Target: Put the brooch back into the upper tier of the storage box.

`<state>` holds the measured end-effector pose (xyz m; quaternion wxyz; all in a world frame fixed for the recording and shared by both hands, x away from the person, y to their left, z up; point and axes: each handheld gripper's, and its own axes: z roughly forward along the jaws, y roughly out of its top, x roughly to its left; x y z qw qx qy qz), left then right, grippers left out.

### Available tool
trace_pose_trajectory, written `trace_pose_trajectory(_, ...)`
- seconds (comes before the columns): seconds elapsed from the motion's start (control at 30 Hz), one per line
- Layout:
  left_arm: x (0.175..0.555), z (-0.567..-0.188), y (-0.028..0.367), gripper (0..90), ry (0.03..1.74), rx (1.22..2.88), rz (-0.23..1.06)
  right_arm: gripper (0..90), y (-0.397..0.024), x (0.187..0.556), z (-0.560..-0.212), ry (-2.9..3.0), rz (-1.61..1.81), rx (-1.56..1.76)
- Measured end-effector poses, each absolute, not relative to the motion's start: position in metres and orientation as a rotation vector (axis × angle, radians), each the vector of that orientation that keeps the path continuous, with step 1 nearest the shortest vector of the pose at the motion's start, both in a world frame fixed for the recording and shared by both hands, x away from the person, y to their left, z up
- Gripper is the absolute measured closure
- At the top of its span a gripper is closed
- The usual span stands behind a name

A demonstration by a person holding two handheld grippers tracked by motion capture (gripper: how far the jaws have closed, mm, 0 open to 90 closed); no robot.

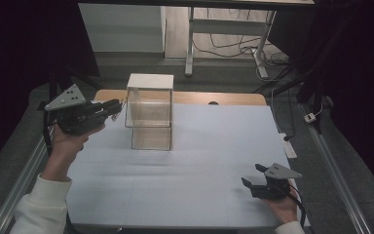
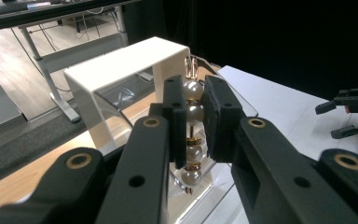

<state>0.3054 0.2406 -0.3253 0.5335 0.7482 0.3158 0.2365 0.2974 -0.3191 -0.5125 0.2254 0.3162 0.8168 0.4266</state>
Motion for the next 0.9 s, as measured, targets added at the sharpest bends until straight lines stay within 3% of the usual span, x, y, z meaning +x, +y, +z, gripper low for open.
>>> trace_pose_trajectory(0.9,0.341,-0.323,0.200,79.0,0.732,1.854,0.547,23.2,-0.319,0.297,-0.512,2.246,1.178,0.869)
